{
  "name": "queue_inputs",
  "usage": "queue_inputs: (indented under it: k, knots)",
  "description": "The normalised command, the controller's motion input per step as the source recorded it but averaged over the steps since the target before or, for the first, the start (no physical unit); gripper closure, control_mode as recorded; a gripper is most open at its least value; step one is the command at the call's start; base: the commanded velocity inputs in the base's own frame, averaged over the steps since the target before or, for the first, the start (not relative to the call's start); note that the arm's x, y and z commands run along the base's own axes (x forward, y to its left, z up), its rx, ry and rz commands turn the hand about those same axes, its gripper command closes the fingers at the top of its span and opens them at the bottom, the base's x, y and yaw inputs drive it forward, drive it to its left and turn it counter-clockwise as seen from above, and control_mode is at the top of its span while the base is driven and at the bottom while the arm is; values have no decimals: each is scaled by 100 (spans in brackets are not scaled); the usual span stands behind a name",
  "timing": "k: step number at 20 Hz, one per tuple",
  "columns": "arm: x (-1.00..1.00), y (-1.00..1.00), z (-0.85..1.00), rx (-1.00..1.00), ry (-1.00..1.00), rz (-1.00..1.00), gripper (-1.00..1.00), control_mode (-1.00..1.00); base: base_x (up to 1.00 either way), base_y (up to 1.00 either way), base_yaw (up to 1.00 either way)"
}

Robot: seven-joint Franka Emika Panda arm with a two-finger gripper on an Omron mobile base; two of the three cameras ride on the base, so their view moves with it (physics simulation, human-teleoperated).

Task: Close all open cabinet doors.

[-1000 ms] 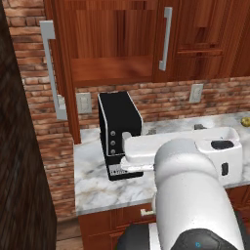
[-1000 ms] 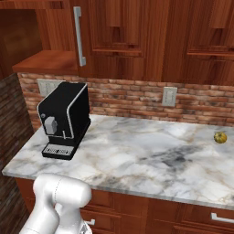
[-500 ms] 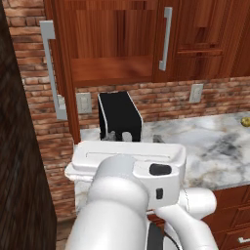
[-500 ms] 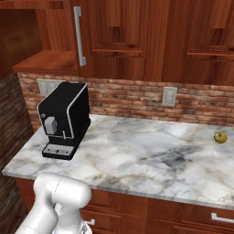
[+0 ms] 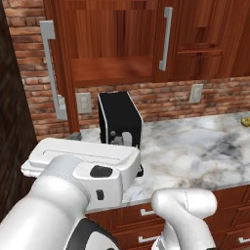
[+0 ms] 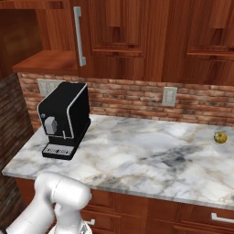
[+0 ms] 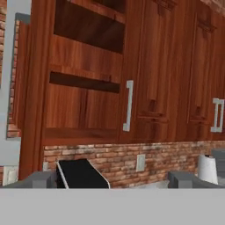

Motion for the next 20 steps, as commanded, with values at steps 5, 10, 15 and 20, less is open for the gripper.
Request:
queue_inputs:
  k: [5,10,15,20]
  knots:
    - [29,32,-15,0,-1,-19,-100,-100,0,0,0]
    - [44,32,-22,0,-2,-18,-100,-100,0,0,0]
    - [41,34,-25,0,-1,-18,-100,-100,0,0,0]
    - [33,27,-21,0,-2,-14,-100,-100,0,0,0]
